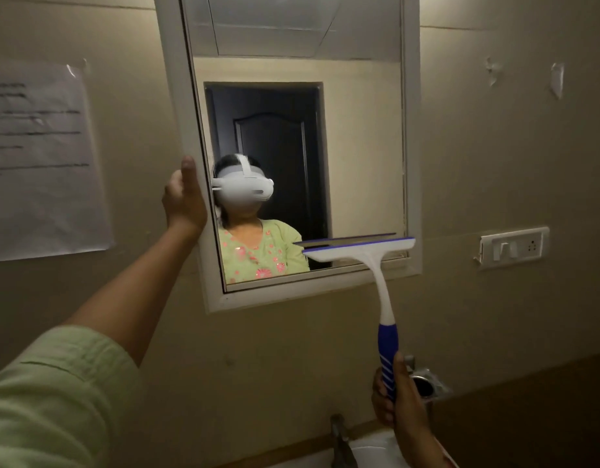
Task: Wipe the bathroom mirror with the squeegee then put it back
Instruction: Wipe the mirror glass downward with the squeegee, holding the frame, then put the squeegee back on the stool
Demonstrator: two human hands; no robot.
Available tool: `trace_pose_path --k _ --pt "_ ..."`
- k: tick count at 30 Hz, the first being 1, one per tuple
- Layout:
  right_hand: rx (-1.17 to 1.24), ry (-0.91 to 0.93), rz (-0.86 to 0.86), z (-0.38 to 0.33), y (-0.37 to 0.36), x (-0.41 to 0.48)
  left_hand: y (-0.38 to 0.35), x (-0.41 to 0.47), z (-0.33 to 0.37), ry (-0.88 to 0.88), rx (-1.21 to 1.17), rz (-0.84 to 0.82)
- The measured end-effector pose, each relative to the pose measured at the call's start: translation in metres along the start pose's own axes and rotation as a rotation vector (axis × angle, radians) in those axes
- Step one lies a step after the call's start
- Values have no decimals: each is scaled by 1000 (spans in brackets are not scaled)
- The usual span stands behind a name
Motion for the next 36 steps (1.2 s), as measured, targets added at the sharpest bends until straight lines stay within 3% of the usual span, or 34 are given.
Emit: trace_pose_path --k 16,22,27,31,35,36 --pt "-213 111 -208 -51 -51 -25 8 -13 4 56 -3 7" --pt "-310 91 -311 -45 -62 -43 38 -71 -38 113 -171 65" --pt "-445 10 -391 -3 -65 -57 79 -181 -121 320 -89 25" --pt "-543 -78 -443 32 -73 -63 107 -270 -182 584 -20 3" --pt "-544 -67 -437 51 -68 -67 118 -332 -187 733 -56 -68" --pt "-575 -153 -542 87 -88 -69 164 -369 -199 834 12 31"
Point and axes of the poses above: each hand's wrist, its own x-axis towards the middle knuckle, its own y-axis out of the back of the hand, z = x × y, the point moved 10 cm from there along x, towards the middle knuckle, and after that the axes turned 6 degrees about -y, right-handed, at the moved point
